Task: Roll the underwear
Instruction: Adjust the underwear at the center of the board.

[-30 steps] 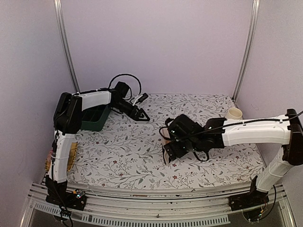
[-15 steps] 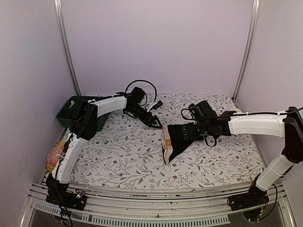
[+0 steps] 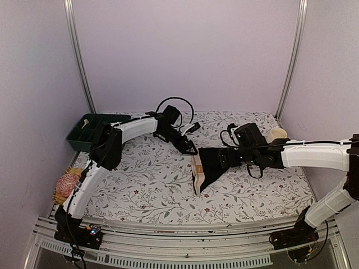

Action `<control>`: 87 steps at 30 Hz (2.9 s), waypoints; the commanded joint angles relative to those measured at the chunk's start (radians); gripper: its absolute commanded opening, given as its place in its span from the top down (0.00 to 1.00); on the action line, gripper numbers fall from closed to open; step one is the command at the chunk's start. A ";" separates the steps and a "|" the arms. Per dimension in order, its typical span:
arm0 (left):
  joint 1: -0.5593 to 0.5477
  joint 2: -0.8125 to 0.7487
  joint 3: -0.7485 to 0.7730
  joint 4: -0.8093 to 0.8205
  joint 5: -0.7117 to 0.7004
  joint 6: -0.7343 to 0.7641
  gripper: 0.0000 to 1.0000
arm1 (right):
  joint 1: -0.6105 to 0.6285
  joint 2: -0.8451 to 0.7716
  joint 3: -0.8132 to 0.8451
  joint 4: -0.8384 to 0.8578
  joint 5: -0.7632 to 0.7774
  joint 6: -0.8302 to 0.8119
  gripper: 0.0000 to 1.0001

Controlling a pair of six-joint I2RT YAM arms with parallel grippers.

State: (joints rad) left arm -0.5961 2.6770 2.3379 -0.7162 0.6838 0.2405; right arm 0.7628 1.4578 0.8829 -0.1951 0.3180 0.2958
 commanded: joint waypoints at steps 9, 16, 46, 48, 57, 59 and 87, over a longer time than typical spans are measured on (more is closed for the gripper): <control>-0.026 0.074 0.025 -0.011 -0.020 0.050 0.42 | -0.003 -0.082 -0.039 0.061 -0.021 -0.007 0.07; -0.027 0.096 0.052 -0.009 -0.051 0.030 0.78 | -0.003 -0.079 -0.040 0.061 -0.017 -0.010 0.09; -0.109 -0.613 -0.593 0.139 -0.335 0.434 1.00 | -0.022 0.000 0.042 0.283 -0.295 -0.762 0.01; -0.123 -0.657 -0.665 0.160 -0.342 0.476 1.00 | -0.054 0.020 0.052 0.297 -0.392 -0.814 0.01; -0.184 -0.837 -0.968 0.274 -0.354 0.603 1.00 | -0.236 -0.029 -0.003 0.315 -0.853 -1.020 0.02; -0.210 -0.858 -1.048 0.329 -0.393 0.613 1.00 | -0.250 -0.033 0.000 0.333 -0.842 -0.990 0.02; -0.337 -0.966 -1.583 1.048 -0.703 0.731 0.16 | -0.166 -0.154 -0.027 0.380 -0.681 -0.673 0.12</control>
State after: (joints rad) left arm -0.8986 1.7248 0.8246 0.1215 0.0456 0.8547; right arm 0.5797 1.3476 0.8989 0.1547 -0.4469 -0.5026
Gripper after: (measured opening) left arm 0.839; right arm 0.882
